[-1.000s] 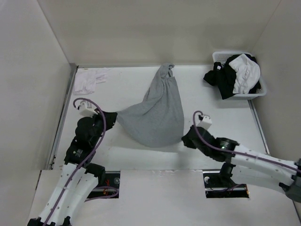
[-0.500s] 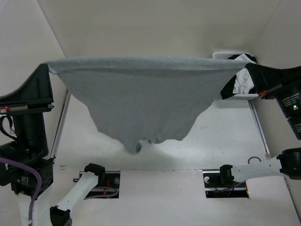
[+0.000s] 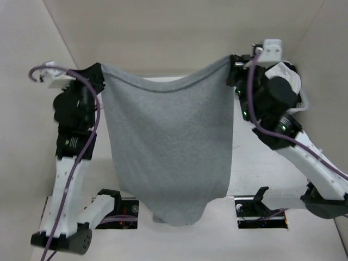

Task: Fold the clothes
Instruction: Flatten the tank top out

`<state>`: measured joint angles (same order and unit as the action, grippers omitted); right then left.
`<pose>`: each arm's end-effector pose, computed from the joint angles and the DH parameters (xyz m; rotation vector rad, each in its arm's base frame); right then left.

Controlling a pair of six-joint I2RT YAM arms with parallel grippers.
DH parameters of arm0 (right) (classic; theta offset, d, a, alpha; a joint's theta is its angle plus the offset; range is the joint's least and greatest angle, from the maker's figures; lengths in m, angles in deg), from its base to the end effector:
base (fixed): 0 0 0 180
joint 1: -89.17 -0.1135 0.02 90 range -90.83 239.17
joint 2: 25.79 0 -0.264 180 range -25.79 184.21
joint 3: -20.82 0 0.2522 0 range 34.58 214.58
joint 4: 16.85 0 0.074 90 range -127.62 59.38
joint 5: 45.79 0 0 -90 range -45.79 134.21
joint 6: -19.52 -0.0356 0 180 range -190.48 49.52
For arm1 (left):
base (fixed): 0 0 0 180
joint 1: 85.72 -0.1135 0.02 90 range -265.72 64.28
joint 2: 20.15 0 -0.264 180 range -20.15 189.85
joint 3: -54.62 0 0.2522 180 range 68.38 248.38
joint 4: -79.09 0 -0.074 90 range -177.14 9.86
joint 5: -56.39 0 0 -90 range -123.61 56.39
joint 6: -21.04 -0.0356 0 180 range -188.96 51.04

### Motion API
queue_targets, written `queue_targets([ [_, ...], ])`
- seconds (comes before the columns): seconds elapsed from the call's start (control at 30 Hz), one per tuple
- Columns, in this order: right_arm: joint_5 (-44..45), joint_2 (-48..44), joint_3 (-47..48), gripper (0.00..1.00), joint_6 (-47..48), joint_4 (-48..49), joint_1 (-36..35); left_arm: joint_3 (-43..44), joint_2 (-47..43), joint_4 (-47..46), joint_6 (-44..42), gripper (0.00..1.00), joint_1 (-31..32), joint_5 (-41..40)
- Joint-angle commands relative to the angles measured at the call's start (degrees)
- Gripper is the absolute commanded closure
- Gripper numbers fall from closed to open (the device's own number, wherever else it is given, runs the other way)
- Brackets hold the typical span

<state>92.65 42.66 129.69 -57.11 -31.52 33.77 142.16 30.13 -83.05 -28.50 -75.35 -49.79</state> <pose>0.1372 0.1519 0.5650 0.0275 1.2797 0.1573 0.1533 -0.0180 0.5052 -0.5638 1.1359 -0.5940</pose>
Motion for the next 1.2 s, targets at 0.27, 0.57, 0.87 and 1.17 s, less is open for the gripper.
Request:
queue_targets([
  [0.27,-32.18,25.3,35.35,1.0,-25.67,-22.63,27.14,19.0,26.43,-2.26,13.06,1.0,-12.7,14.6],
  [0.57,-33.07,36.51,61.27,0.99,-24.18,-28.72,29.34,34.67,30.66,-1.37,12.09,1.0,-17.71,17.5],
  [0.87,-32.45,24.22,34.77,1.0,-23.56,-26.01,28.81,16.61,21.19,-7.52,11.21,0.99,-17.62,16.98],
  [1.17,-29.56,-8.91,-24.92,0.99,-30.14,-8.07,17.84,-24.79,-9.2,-6.49,12.44,0.98,-16.4,16.27],
])
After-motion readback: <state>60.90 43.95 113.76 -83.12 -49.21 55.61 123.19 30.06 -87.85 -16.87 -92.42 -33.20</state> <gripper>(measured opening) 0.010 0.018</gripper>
